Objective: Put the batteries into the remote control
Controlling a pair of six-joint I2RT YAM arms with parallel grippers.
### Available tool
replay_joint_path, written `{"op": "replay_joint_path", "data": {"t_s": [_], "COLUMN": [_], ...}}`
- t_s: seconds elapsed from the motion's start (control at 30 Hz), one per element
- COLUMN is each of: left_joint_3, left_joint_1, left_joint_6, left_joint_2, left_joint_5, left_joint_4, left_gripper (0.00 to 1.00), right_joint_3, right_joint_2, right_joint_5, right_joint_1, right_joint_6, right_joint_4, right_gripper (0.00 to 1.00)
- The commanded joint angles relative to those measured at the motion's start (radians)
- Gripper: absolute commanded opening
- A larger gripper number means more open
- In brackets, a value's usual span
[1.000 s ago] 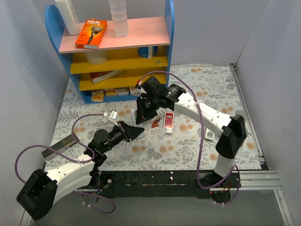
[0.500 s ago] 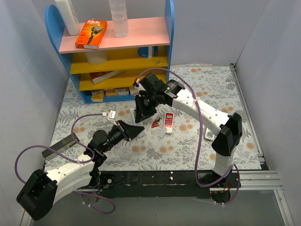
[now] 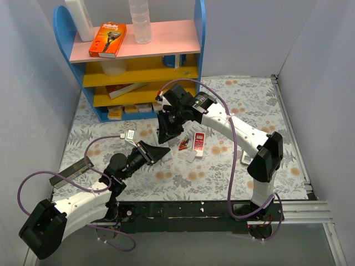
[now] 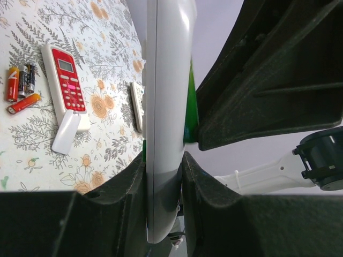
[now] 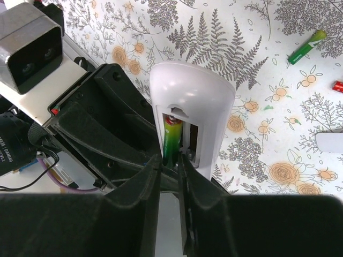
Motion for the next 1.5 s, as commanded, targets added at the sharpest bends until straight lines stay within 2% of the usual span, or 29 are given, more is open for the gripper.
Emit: {"op": "replay_joint_path", "data": {"t_s": [0.0,0.23,0.63,0.8,0.9,0.97,1.03,1.07,1.23,1.3,1.47], "left_joint_3": [0.015,0.014,-0.025,-0.031,-0.039,-0.039,-0.039,-0.034,-0.011,-0.002,0.01], "left_joint_1": [-0.018,-0.018,-0.018,-0.018,-0.018,-0.018,-0.018,-0.018,-0.018,-0.018,-0.016], "left_joint_6": [-0.057,-0.1,-0.156,-0.166,-0.172,-0.178,-0.176,-0.176,-0.176,-0.178,-0.183], "left_joint_2": [-0.024,-0.012,-0.02,-0.021,-0.024,-0.027,-0.032,-0.038,-0.044,-0.044,-0.052], "left_joint_5": [-0.012,-0.032,-0.038,-0.029,-0.018,-0.01,-0.007,-0.004,0.005,0.01,0.011], "left_joint_4": [0.063,0.08,0.113,0.127,0.139,0.138,0.135,0.127,0.084,0.074,0.058], "left_gripper": [0.0,0.0,0.0,0.0,0.0,0.0,0.0,0.0,0.0,0.0,0.0], "right_joint_3": [0.06,0.099,0.205,0.212,0.188,0.156,0.044,0.0,-0.292,-0.341,-0.45], "right_joint_2": [0.03,0.039,0.037,0.014,-0.029,-0.077,-0.131,-0.195,-0.367,-0.421,-0.478], "right_joint_5": [0.014,0.017,0.077,0.084,0.046,0.022,0.006,-0.024,-0.061,-0.061,-0.048], "right_joint_1": [-0.007,-0.007,-0.008,-0.008,-0.008,-0.007,-0.005,-0.002,0.015,0.025,0.054], "right_joint_6": [-0.007,-0.01,-0.045,-0.072,-0.192,-0.351,-0.469,-0.585,-0.853,-0.987,-1.16], "right_joint_4": [-0.011,-0.046,-0.112,-0.101,-0.045,-0.002,0.058,0.126,0.328,0.382,0.455], "right_gripper": [0.29,0.44,0.59,0.6,0.6,0.6,0.59,0.59,0.59,0.58,0.55]}}
